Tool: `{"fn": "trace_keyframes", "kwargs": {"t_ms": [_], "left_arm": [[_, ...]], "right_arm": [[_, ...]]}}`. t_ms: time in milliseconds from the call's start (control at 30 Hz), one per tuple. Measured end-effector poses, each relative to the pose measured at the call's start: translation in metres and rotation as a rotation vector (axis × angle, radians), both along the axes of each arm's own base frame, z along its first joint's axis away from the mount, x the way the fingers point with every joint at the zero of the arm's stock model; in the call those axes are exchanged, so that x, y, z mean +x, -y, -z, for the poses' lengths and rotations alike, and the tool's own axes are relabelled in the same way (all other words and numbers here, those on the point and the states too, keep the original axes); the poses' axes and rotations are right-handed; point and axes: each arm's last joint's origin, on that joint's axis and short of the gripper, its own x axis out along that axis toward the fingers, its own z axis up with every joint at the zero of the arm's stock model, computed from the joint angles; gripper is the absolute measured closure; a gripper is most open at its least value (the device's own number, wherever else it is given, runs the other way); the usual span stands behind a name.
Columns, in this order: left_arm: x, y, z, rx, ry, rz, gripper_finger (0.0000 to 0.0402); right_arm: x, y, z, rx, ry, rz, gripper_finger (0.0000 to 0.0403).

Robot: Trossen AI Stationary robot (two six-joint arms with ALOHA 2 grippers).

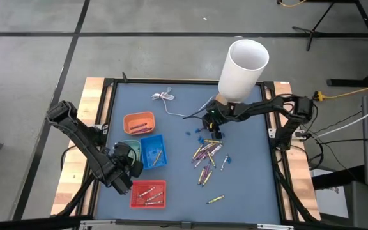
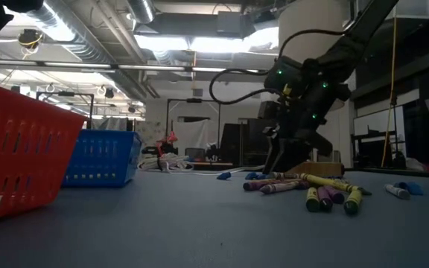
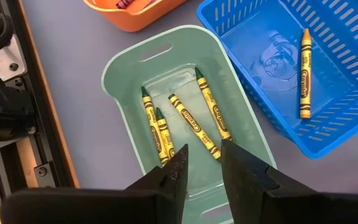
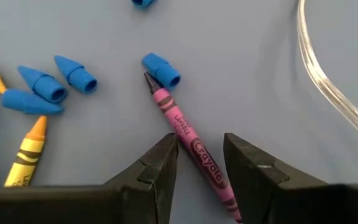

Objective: Sort crayons
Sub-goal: Put the violet crayon into the orange bin

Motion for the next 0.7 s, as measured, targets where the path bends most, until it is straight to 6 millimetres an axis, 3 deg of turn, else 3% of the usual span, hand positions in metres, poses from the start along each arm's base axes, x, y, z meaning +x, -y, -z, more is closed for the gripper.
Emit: {"fn": "trace_keyframes", "kwargs": {"t_ms": [300, 700], "left_arm": [[0.0003, 0.0003, 0.0001, -0.003, 0.003, 0.000, 0.0322], [0.0032, -0.0007, -0.0009, 0.061, 0.083, 0.021, 0.0322]], "right_arm": [[-0.0016, -0.0011, 0.0017, 0.038, -0.016, 0.008, 0.0272], [-0.0036, -0.0024, 0.0033, 0.051, -0.037, 0.003, 0.0371]]}}
